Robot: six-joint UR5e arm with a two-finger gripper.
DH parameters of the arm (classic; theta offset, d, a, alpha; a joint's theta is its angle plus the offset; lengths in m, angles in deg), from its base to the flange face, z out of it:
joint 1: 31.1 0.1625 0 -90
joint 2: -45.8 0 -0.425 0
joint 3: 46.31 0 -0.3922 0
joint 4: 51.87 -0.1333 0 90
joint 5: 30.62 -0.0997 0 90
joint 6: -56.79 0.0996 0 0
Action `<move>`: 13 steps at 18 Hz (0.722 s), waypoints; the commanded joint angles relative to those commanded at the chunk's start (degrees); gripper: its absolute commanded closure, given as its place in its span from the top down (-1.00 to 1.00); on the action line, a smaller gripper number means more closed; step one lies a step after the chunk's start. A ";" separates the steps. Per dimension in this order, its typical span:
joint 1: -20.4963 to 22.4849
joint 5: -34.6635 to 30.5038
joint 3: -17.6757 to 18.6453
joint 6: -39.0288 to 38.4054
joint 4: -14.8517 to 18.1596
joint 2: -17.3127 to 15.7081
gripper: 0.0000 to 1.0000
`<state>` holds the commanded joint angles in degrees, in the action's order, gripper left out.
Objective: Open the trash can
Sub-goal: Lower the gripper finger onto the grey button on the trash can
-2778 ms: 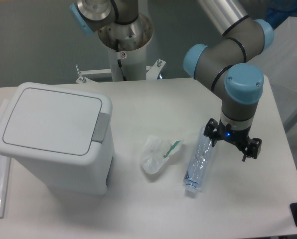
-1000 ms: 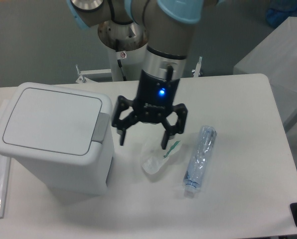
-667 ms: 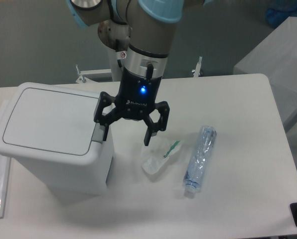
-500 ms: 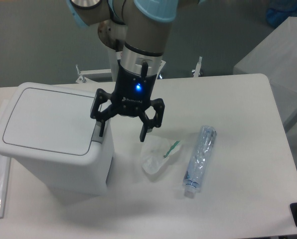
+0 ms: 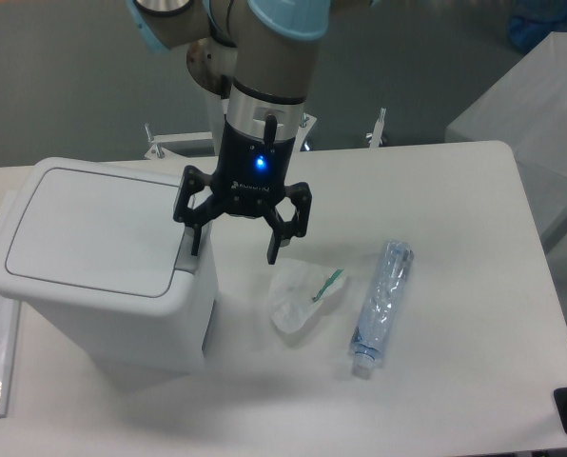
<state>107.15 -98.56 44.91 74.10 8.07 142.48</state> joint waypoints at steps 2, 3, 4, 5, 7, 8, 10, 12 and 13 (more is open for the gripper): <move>-0.09 0.00 0.18 0.00 0.00 0.00 1.00; -0.09 0.00 0.18 0.00 0.00 0.00 1.00; -0.09 0.09 0.26 -0.09 0.00 0.00 1.00; -0.09 0.00 0.35 0.00 0.09 0.00 1.00; -0.09 0.09 0.44 -0.09 0.18 0.00 1.00; -0.09 0.09 0.44 -0.09 0.18 -0.09 1.00; -0.09 0.09 0.53 -0.09 0.18 0.00 1.00; -0.09 0.00 0.70 -0.09 0.18 0.09 1.00; -0.09 0.09 0.70 -0.09 0.18 0.09 1.00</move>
<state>107.07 -98.47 45.62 74.01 8.24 142.57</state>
